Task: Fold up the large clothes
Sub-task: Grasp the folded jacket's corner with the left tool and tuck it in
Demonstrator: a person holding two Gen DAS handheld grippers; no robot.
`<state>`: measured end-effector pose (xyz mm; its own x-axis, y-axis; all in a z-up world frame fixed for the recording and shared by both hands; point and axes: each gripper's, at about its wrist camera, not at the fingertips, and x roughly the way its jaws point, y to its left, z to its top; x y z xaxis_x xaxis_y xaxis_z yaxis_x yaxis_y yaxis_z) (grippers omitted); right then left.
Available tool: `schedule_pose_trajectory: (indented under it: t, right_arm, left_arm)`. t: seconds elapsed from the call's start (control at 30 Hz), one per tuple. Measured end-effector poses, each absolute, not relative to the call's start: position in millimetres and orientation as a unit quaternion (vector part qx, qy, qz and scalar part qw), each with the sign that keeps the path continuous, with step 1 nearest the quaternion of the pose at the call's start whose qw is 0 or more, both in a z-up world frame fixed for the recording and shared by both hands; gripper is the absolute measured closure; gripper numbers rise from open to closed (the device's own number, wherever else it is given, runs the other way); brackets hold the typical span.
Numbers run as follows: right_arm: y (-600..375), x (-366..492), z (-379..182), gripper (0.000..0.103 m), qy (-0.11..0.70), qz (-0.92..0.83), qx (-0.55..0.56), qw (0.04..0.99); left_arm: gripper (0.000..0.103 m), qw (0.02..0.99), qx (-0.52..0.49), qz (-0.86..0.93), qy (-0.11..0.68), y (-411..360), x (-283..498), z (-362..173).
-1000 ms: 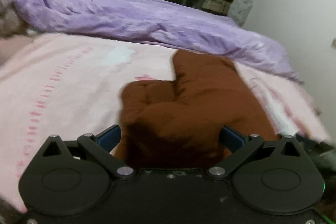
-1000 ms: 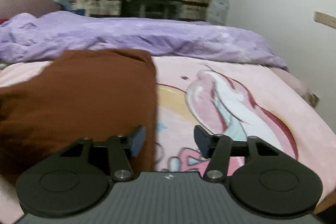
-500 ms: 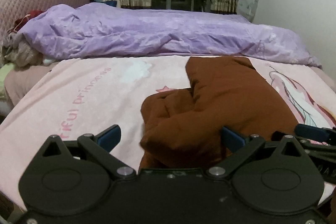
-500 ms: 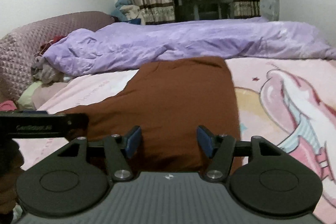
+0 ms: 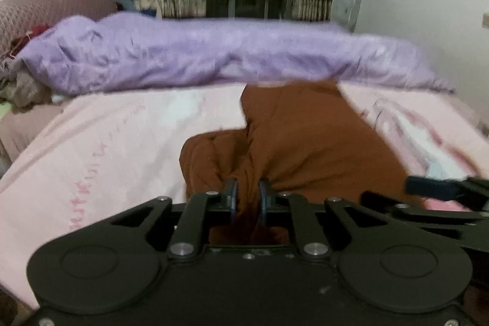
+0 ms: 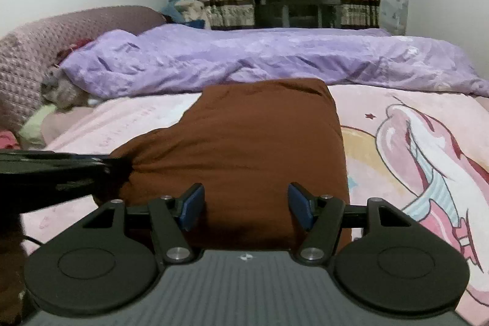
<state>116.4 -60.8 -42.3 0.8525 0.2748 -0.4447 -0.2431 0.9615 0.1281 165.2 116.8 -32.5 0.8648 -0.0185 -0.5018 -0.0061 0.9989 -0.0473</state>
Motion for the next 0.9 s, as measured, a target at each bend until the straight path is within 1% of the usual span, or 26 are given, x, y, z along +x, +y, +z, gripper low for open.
schedule_pose_trajectory:
  t: [0.03,0.07,0.17,0.3,0.33,0.4,0.43,0.47,0.5,0.53,0.67,0.8,0.9]
  right_arm:
    - [-62.5,113.3,-38.9,0.029,0.231,0.131,0.034,0.963]
    - [-64.1,111.7,-36.6,0.029,0.227,0.128,0.033,0.965]
    - [-67.3,113.1,-36.6,0.029,0.227,0.122,0.035,0.966]
    - [-68.3,127.6,-49.1,0.029,0.251,0.105,0.038,0.962]
    - [-69.7,129.4,-51.3,0.028,0.253,0.103,0.041,0.961]
    - [-71.0,129.6,-51.6,0.025,0.252,0.101,0.042,0.962]
    - [-71.2,129.1,-51.1,0.025,0.251,0.100,0.041,0.962]
    - [-71.4,128.6,-50.7,0.025,0.250,0.100,0.040,0.962]
    - [-71.8,128.5,-50.7,0.024,0.250,0.100,0.039,0.962]
    - [-71.5,128.7,-51.1,0.023,0.251,0.100,0.039,0.962]
    - [-70.4,128.4,-54.6,0.020,0.252,0.096,0.029,0.962]
    - [-69.3,128.9,-56.1,0.018,0.253,0.093,0.022,0.963]
    - [-69.6,128.9,-56.0,0.017,0.254,0.093,0.022,0.962]
  left_arm:
    - [0.095,0.968,-0.031,-0.002,0.250,119.5,154.8,-25.9]
    - [0.103,0.970,-0.042,0.001,0.240,124.0,144.3,-19.7]
    - [0.103,0.974,-0.044,0.052,0.215,140.4,119.4,-15.1]
    - [0.103,0.955,-0.076,0.021,0.287,158.3,139.9,-50.0]
    - [0.101,0.951,-0.086,0.015,0.296,159.2,145.4,-56.2]
    - [0.085,0.942,-0.132,-0.001,0.309,164.4,153.7,-61.9]
    - [0.061,0.940,-0.153,-0.010,0.305,167.2,154.8,-61.2]
    - [0.025,0.940,-0.168,-0.014,0.296,169.2,154.8,-58.8]
    - [0.010,0.941,-0.178,-0.014,0.286,170.8,150.9,-56.5]
    - [0.000,0.944,-0.186,-0.018,0.273,169.4,146.9,-53.9]
    - [0.000,0.946,-0.201,-0.041,0.250,170.7,138.4,-36.7]
    - [0.000,0.944,-0.153,-0.025,0.290,158.3,172.1,-40.5]
    - [0.000,0.932,-0.143,-0.031,0.330,153.3,203.9,-64.6]
